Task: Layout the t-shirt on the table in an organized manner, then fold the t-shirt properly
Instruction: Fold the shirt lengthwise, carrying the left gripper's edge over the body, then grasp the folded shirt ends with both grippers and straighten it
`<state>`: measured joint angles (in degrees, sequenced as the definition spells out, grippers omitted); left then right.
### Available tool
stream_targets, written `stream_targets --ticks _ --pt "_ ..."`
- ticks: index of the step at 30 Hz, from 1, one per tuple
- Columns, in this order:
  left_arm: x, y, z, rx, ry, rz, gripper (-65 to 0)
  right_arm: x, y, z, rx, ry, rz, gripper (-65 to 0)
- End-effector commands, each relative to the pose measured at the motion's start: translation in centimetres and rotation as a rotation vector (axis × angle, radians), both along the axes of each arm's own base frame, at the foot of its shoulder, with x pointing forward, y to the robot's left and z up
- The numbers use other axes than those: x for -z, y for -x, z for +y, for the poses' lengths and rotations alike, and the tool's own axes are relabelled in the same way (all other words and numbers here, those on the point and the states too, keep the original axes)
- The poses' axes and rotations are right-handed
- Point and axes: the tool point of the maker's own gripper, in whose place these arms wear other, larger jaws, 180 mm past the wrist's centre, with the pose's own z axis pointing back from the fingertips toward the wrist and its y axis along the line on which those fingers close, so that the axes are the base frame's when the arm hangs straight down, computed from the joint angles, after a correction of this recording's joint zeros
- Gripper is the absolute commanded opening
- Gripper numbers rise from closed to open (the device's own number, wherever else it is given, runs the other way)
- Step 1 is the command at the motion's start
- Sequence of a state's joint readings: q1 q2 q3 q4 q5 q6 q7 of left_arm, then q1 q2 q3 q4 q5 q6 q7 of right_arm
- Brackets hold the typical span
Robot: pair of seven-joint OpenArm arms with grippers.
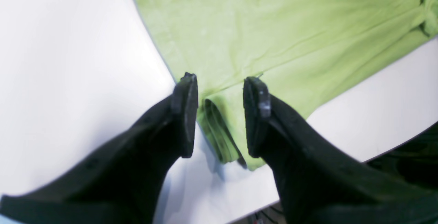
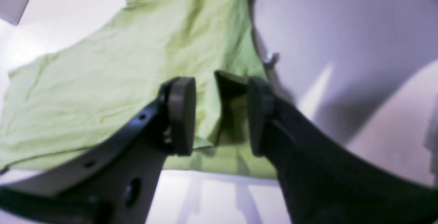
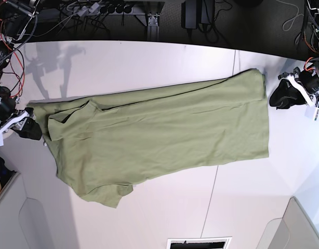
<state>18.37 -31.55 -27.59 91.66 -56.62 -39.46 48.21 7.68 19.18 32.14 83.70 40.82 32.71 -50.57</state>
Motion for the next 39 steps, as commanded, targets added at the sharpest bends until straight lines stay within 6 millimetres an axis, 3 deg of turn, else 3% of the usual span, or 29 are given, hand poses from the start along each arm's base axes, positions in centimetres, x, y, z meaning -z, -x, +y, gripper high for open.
stream_targets --ticks 1,4,6,14,19,24,30,37,39 --pt "-1.7 -1.1 0.2 0.004 -0.003 -0.073 -39.7 -1.3 -1.2 -0.1 -0.005 0.025 -0.053 -45.2" --pt "-1.1 -1.6 -0.4 0.022 -0.012 -0.067 -39.7 0.6 -1.4 1.5 -0.061 0.085 -0.011 -54.8" --pt "0.1 -1.9 -1.1 0.044 -0.013 -0.035 -39.7 2.0 -1.4 2.6 -0.098 0.11 0.017 -65.0" --pt "5.4 -2.1 -2.7 0.087 -0.004 0.098 -39.9 6.4 0.1 3.5 -0.137 0.138 0.133 -65.0" --pt "6.4 -0.6 -3.0 0.109 -0.025 0.136 -39.9 7.9 2.1 3.6 -0.154 0.123 0.21 -65.0" --pt "6.6 1.9 -4.1 0.155 -0.04 0.161 -39.9 9.0 5.9 2.4 -0.135 0.084 0.261 -65.0" --pt "4.7 1.1 -5.3 0.197 -0.055 0.099 -39.8 7.2 7.6 0.1 -0.049 0.053 0.208 -65.0" --pt "0.7 -0.3 -6.2 0.224 -0.033 0.014 -39.6 3.6 6.8 -3.0 0.032 0.088 0.119 -65.0" --pt "-0.5 -0.3 -6.0 0.228 -0.025 0.004 -39.6 2.6 6.8 -3.1 0.033 0.079 0.106 -56.7"
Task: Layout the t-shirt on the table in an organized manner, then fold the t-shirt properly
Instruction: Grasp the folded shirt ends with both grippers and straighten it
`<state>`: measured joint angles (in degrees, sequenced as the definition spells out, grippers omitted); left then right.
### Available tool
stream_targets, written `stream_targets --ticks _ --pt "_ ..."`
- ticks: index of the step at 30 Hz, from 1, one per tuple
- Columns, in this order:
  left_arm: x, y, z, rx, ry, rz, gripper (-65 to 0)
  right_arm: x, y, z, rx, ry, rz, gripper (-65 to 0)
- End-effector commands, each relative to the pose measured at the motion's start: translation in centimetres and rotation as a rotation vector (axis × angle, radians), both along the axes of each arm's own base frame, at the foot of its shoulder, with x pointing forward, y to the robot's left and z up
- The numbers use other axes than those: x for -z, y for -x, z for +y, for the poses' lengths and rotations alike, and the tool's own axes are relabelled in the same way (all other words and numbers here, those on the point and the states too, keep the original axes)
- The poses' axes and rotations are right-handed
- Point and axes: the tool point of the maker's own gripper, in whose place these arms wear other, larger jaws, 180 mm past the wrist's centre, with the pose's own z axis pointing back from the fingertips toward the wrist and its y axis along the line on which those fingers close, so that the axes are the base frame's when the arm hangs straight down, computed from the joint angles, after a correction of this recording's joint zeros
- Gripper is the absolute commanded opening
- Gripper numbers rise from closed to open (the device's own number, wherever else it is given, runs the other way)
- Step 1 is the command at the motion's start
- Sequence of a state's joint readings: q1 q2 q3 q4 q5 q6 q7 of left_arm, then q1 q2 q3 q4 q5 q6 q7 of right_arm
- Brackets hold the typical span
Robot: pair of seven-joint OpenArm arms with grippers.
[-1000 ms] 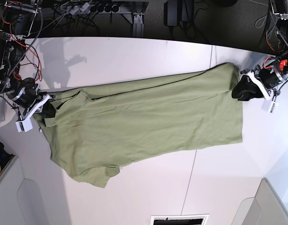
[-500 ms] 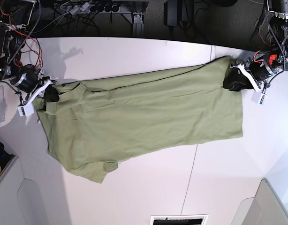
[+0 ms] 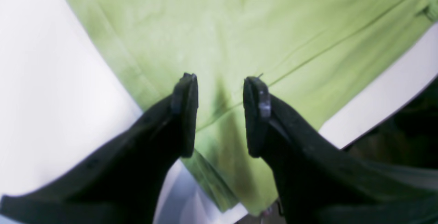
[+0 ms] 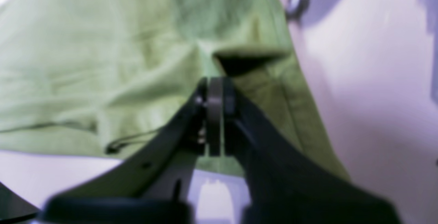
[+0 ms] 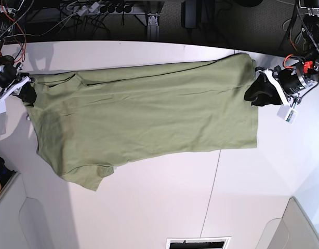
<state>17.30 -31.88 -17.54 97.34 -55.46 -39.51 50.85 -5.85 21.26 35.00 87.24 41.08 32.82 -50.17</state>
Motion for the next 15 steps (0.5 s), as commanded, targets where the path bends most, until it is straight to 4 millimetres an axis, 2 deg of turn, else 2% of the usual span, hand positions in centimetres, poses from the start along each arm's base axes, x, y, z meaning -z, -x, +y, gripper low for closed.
stream_targets --ticks 1,3,8,12,15 --pt "-1.7 -0.6 0.5 0.009 0.0 -0.047 -39.6 -2.2 -1.0 -0.7 0.005 0.007 -0.065 -51.1" --pt "-2.2 -0.6 1.3 -0.006 -0.009 -0.058 -39.6 -3.4 -1.2 -1.1 0.017 0.004 -0.098 -45.3" --pt "-3.2 -1.2 3.0 -0.036 -0.042 -0.089 -39.3 -5.2 -1.6 -2.4 0.051 0.005 -0.163 -45.2" --pt "-3.7 -1.8 4.3 -0.044 -0.088 -0.122 -28.8 -6.0 -2.3 -2.8 0.062 0.017 -0.199 -45.2" --pt "-4.2 -3.2 5.3 -0.074 -0.085 -0.152 -28.0 -7.1 -3.8 -3.4 0.085 0.044 -0.246 -44.9"
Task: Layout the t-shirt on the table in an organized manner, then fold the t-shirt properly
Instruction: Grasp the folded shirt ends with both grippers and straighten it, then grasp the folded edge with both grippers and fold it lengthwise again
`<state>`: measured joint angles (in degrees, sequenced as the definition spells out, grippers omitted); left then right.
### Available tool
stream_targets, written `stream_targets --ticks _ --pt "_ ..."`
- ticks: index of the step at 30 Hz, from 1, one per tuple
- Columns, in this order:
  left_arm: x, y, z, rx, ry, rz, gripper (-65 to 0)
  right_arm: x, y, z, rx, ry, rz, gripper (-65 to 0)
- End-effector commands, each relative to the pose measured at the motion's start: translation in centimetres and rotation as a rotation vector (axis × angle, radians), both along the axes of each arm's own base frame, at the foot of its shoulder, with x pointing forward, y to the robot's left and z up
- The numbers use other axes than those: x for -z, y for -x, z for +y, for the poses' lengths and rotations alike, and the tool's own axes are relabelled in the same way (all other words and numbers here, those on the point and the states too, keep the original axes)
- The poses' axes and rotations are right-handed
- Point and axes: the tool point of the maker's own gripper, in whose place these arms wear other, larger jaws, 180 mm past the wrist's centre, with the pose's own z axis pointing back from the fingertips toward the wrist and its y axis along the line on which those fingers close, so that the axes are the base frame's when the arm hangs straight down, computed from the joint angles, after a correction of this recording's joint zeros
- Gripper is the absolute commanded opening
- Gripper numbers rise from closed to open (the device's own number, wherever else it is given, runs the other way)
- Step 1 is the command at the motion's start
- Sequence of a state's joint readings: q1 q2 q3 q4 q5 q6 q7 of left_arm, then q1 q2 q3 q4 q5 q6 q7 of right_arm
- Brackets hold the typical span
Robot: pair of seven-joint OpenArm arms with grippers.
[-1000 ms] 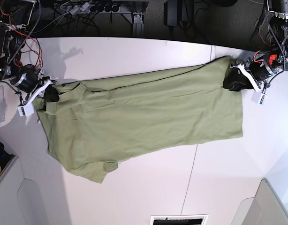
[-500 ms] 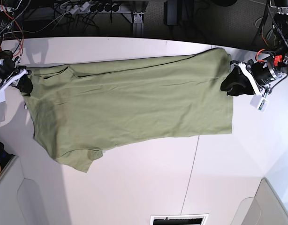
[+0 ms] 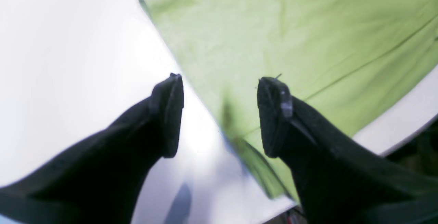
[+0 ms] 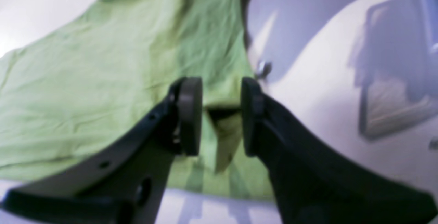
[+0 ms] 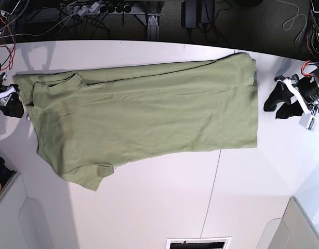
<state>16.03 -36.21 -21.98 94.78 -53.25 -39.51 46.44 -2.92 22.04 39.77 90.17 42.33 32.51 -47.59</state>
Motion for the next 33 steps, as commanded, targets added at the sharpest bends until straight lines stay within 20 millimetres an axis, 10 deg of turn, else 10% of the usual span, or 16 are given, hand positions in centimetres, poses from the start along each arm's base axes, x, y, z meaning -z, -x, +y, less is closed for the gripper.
stream_targets --ticks 1,8,16,24,33 --pt "-1.9 -1.7 0.5 0.001 0.005 -0.068 -28.0 -2.6 -1.8 -1.1 0.025 0.022 -0.086 -42.6" --pt "0.5 -5.3 2.0 -0.057 0.053 -0.01 -28.0 -3.6 -7.8 -2.2 0.057 0.04 -0.112 -30.3" --pt "3.3 -8.8 3.3 -0.119 0.089 0.083 -28.0 1.4 -14.2 -2.7 0.133 0.049 0.036 -30.3" --pt "3.5 -12.7 6.7 -0.287 0.183 0.085 -28.0 5.9 -14.8 -1.9 0.167 0.019 0.142 -30.3" --pt "6.4 -13.3 3.1 -0.278 0.24 0.156 -28.0 6.5 -15.1 0.8 0.113 -0.046 0.127 -30.5"
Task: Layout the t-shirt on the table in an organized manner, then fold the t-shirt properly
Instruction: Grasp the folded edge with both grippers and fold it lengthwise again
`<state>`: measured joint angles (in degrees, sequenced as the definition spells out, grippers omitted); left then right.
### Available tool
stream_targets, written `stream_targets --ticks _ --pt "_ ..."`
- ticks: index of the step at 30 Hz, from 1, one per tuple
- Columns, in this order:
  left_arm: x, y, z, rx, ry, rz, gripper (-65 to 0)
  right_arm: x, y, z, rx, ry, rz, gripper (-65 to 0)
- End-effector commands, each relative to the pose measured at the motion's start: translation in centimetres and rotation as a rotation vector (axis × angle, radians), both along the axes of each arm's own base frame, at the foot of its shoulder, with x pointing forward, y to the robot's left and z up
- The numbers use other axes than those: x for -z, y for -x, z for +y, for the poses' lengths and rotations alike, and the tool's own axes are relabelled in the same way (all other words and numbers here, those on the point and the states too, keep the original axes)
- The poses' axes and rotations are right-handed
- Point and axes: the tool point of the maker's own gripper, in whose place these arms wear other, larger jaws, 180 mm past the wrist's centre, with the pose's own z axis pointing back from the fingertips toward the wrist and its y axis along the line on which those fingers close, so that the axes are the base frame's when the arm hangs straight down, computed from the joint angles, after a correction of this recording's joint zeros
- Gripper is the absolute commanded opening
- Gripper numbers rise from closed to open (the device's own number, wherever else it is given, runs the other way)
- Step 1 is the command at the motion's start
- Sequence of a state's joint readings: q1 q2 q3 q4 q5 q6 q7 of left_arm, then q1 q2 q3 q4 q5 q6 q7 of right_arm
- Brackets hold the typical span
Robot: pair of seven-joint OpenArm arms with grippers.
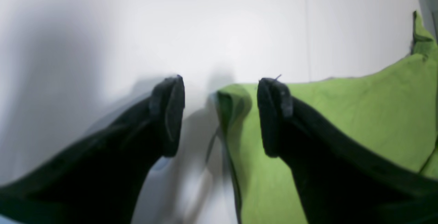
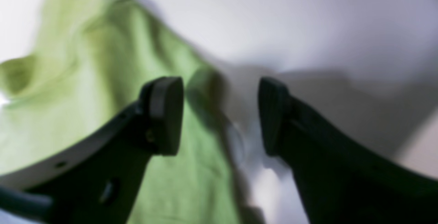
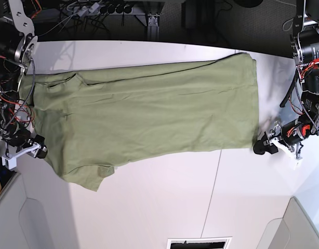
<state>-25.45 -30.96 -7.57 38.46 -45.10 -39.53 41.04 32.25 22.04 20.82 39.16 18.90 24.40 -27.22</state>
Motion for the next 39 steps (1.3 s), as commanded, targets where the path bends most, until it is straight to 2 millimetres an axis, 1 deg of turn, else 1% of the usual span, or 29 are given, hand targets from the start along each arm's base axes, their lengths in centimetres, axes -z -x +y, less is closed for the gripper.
stream_targets --ticks 1,5,9,12,14,15,18,19,26,29,30,31,33,35,39 --pt "-1.1 -0.7 0.5 0.009 -0.019 -0.026 -28.0 -1.8 -1.2 -0.4 -0.002 0.003 -0.04 -30.5" --pt "-0.7 -0.6 -0.1 0.038 -0.033 -0.012 -28.0 -1.7 -1.5 0.5 -0.007 -0.017 -0.049 -30.5" --pt "0.3 0.0 -1.1 0.091 -0.059 0.024 -28.1 -1.4 -1.8 2.2 -0.022 -0.043 -0.053 -30.5" --pt "1.1 0.5 -1.9 0.137 -0.081 0.057 -28.1 -1.4 -2.0 3.7 -0.065 -0.063 -0.066 -30.5" --pt "1.5 0.9 -2.3 0.16 -0.09 0.075 -28.6 -1.5 -2.1 4.3 -0.085 -0.069 -0.075 -30.6" --pt "1.7 1.0 -2.4 0.168 -0.093 0.084 -31.5 -1.6 -2.1 4.3 -0.089 -0.07 -0.078 -30.7" --pt "1.9 1.3 -2.4 0.176 -0.097 0.101 -46.5 -1.9 -2.2 4.1 -0.088 -0.06 -0.086 -33.6" --pt "1.9 1.3 -2.3 0.175 -0.099 0.102 -49.0 -2.1 -2.3 3.9 -0.088 -0.056 -0.092 -34.1" --pt "1.7 1.5 -1.7 0.17 -0.102 0.112 -49.1 -4.5 -3.2 2.7 -0.088 -0.012 -0.148 -34.0" --pt "1.7 1.6 -1.7 0.172 -0.102 0.114 -49.3 -4.5 -3.2 2.8 -0.088 -0.013 -0.148 -34.1" --pt "1.7 1.6 -1.7 0.172 -0.103 0.114 -51.2 -4.4 -3.2 2.9 -0.089 -0.014 -0.148 -35.1" --pt "1.7 1.6 -1.7 0.172 -0.102 0.114 -55.4 -4.4 -3.2 2.9 -0.089 -0.015 -0.148 -39.8" --pt "1.7 1.6 -1.7 0.172 -0.103 0.115 -65.0 -4.5 -3.2 2.9 -0.09 -0.013 -0.149 -52.6" --pt "1.8 1.7 -1.7 0.175 -0.104 0.122 -65.0 -4.6 -3.2 3.0 -0.106 -0.013 -0.157 -64.7" --pt "1.8 2.0 -1.9 0.193 -0.105 0.143 -65.0 -4.8 -3.2 3.1 -0.121 -0.013 -0.165 -65.0"
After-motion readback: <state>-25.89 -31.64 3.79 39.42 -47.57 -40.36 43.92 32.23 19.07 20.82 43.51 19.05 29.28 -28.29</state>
